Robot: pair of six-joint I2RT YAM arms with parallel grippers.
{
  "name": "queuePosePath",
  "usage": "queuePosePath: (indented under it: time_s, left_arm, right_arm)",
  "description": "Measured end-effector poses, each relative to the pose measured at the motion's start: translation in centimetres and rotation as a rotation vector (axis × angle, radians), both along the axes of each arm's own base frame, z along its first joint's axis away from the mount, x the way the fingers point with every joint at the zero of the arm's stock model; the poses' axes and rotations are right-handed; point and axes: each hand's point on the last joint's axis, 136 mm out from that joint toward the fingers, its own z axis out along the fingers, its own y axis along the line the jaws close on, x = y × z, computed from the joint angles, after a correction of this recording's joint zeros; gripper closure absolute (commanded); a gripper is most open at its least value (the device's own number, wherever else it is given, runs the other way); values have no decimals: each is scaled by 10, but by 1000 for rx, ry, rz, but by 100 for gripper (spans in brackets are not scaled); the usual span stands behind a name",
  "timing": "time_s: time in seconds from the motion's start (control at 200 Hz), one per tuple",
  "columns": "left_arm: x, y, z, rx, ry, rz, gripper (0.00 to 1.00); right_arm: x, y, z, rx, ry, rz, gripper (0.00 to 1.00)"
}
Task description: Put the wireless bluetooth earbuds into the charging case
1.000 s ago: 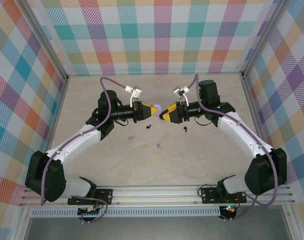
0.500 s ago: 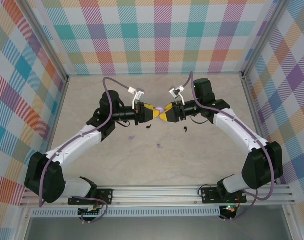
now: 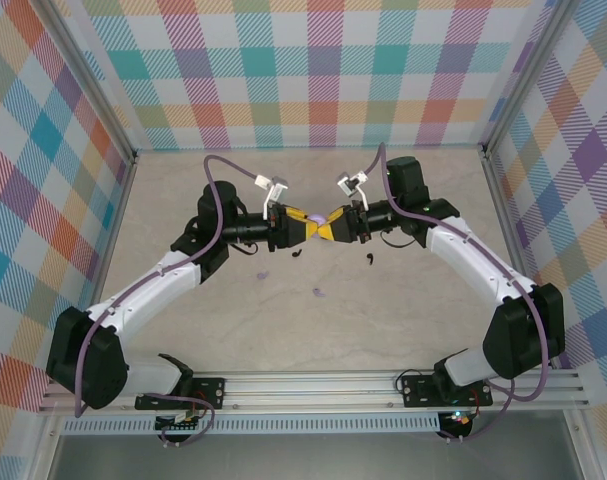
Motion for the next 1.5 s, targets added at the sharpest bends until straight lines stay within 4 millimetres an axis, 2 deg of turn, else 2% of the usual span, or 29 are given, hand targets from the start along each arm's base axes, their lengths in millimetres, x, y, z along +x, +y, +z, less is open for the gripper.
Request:
queuePosePath:
  time_s: [0.155,0.29,0.835,1.5]
  left_arm:
    - [-3,2,4,-2,-7,2,47]
    - [-5,3,9,-9,-15,1,47]
    - [-16,4,12,-20,-11,-60,61]
    - [-18,-1,5,-11,15,-91,67]
  right_arm:
    - [3,-2,2,-14,-26,-32,83]
    - [3,-3,6,-16,-44,-47,83]
    - [-8,-4,16,19,-38,-4,83]
    - [-14,1,17,21,-30,17,83]
